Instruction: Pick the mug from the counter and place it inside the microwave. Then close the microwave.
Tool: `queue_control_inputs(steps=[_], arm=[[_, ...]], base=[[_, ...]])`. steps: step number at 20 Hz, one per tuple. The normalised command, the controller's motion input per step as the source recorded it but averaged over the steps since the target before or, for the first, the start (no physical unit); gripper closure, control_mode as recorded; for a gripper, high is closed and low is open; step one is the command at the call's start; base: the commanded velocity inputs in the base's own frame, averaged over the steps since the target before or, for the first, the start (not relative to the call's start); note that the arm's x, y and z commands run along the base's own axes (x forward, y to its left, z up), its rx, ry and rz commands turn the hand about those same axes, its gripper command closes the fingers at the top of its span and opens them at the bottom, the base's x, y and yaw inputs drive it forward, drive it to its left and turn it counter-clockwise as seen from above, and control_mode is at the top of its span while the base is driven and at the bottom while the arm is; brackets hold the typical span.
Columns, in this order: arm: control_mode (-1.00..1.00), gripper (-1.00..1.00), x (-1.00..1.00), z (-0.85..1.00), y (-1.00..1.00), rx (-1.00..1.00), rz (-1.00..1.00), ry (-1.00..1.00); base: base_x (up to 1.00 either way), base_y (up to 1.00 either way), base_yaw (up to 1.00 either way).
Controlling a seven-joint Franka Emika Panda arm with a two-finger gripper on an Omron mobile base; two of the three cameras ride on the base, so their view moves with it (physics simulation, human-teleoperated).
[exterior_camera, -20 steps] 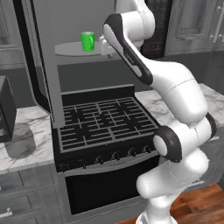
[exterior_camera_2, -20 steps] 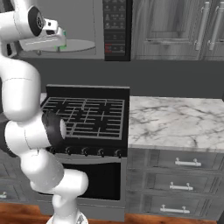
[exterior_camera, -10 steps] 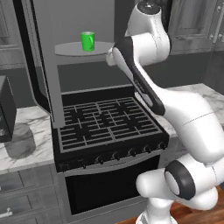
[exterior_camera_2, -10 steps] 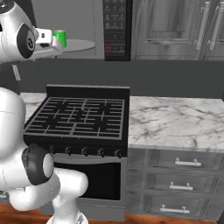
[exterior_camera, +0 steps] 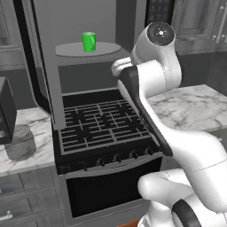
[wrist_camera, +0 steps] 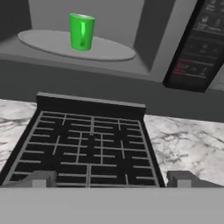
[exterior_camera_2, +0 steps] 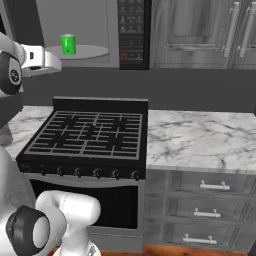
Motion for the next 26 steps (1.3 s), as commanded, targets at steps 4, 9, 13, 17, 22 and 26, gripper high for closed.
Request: queue_control_inputs(steps=[4,9,13,17,22,26], arm=[[-1.0,-1.0,-0.42,0.25,0.0,0.01,-0.1,-0.25],[-1.0,-1.0,-0.46,0.27,0.05,0.04,-0.04,-0.25],[-1.0,-1.0,-0.7,0.3,0.03,0.03,0.0,-0.2],[-1.0,-1.0,-0.88,0.12,0.0,0.04,0.01,-0.21],[-1.0,-1.0,-0.77,0.07,0.04,0.01,0.02,-0.16],[-1.0,-1.0,-0.59,0.06,0.23,0.0,0.0,-0.09]], base=[[0.0,0.0,0.0],[0.0,0.0,0.0],[0.0,0.0,0.0],[0.0,0.0,0.0],[0.0,0.0,0.0],[0.0,0.0,0.0]])
